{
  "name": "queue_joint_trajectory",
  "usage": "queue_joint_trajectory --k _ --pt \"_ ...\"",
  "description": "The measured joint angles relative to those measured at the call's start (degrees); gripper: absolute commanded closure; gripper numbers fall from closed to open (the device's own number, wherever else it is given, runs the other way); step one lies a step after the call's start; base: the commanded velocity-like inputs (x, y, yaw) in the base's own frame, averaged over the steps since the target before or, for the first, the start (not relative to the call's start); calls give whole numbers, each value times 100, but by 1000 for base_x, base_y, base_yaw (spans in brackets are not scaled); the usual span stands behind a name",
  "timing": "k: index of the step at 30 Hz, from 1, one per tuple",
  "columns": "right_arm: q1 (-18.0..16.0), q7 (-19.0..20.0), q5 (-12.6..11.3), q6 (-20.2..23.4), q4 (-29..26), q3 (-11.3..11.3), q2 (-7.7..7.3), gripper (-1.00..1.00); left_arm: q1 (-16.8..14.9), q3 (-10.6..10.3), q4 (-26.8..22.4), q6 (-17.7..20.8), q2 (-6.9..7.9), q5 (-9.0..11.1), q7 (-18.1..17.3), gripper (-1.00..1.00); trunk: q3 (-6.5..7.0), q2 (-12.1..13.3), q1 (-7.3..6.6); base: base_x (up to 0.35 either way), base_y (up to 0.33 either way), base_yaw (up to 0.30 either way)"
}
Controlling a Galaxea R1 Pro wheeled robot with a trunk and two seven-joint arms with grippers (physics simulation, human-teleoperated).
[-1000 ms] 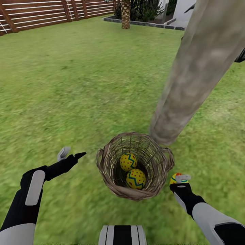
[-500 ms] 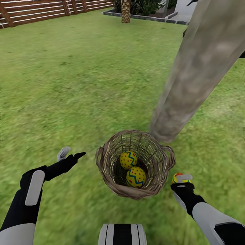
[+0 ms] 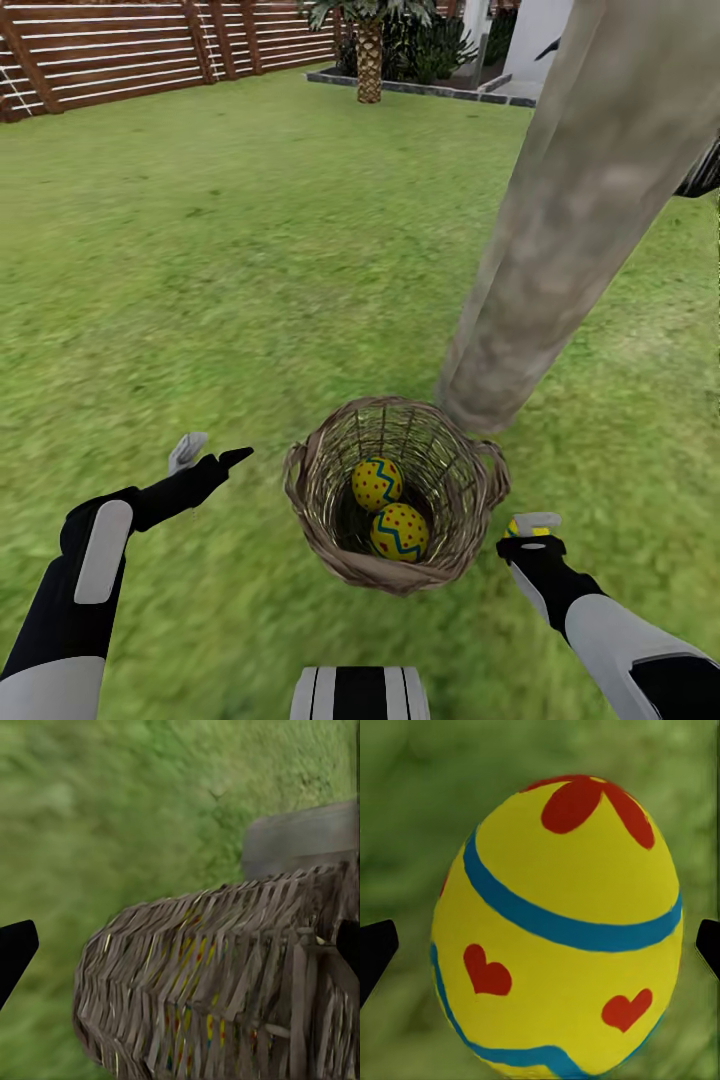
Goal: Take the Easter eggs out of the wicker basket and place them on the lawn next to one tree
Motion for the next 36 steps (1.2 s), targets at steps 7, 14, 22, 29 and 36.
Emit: queue_joint_trajectory --k 7,14,22,29,36 --pt "0 -4 -3 3 -22 -1 0 -100 0 -3 14 0 6 0 0 -100 155 9 -18 0 0 0" --pt "0 -5 -27 37 -431 -48 -162 -100 0 28 5 0 30 0 2 -100 311 19 -36 0 0 0" --pt "-2 13 -16 448 -737 -615 -754 -100 1 33 -11 9 35 1 1 -100 488 29 -57 0 0 0" --pt "-6 1298 -21 1017 -1044 -1077 -1200 -100 0 33 -19 9 35 1 0 -100 643 39 -75 0 0 0" --pt "2 4454 -18 1776 -1588 -1146 -1693 -100 0 30 -11 17 100 5 1 -100 798 48 -93 0 0 0"
